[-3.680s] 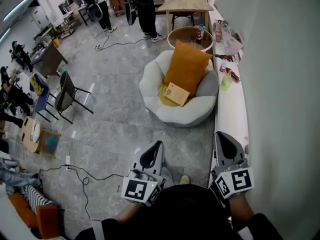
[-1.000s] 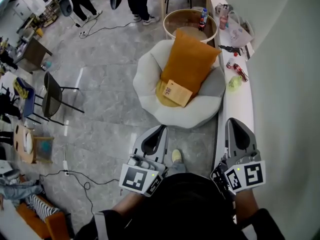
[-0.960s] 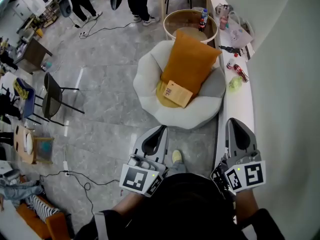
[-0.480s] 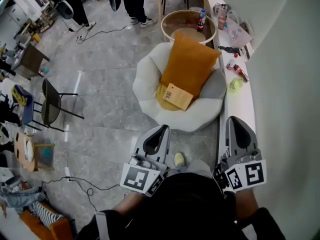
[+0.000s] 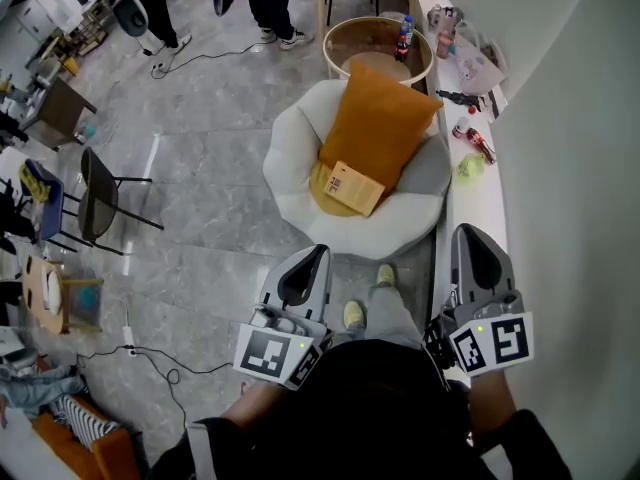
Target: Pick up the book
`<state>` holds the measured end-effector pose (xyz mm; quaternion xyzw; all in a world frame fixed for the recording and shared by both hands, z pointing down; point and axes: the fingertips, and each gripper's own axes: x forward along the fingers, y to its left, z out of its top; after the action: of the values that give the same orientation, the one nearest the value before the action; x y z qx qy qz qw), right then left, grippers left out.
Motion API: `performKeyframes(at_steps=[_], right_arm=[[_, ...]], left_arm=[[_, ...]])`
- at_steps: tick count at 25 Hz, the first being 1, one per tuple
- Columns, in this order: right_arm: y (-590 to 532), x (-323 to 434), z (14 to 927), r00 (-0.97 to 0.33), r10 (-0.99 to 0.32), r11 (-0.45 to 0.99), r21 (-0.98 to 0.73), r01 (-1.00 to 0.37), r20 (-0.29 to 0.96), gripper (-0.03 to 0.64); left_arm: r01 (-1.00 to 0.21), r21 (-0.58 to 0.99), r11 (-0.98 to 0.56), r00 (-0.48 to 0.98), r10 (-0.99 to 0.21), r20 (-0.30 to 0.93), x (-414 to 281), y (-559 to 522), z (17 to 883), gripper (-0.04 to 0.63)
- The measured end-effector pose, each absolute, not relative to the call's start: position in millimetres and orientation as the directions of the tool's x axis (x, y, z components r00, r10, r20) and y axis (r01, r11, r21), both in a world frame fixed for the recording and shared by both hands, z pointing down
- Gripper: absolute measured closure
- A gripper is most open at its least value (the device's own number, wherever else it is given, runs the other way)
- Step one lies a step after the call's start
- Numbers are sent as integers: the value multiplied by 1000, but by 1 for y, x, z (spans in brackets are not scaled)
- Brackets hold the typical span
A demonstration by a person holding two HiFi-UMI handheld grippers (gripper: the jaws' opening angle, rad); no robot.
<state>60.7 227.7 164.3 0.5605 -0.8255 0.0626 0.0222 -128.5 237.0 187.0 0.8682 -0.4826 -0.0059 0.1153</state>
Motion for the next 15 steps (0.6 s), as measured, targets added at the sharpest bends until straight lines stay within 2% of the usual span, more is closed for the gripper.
performKeyframes(at_steps=[15], right_arm=[[189, 63, 173, -402, -910, 392, -102, -914, 104, 606]], left_arm=[[-852, 204, -483, 513, -848, 132, -122, 206, 196, 583]])
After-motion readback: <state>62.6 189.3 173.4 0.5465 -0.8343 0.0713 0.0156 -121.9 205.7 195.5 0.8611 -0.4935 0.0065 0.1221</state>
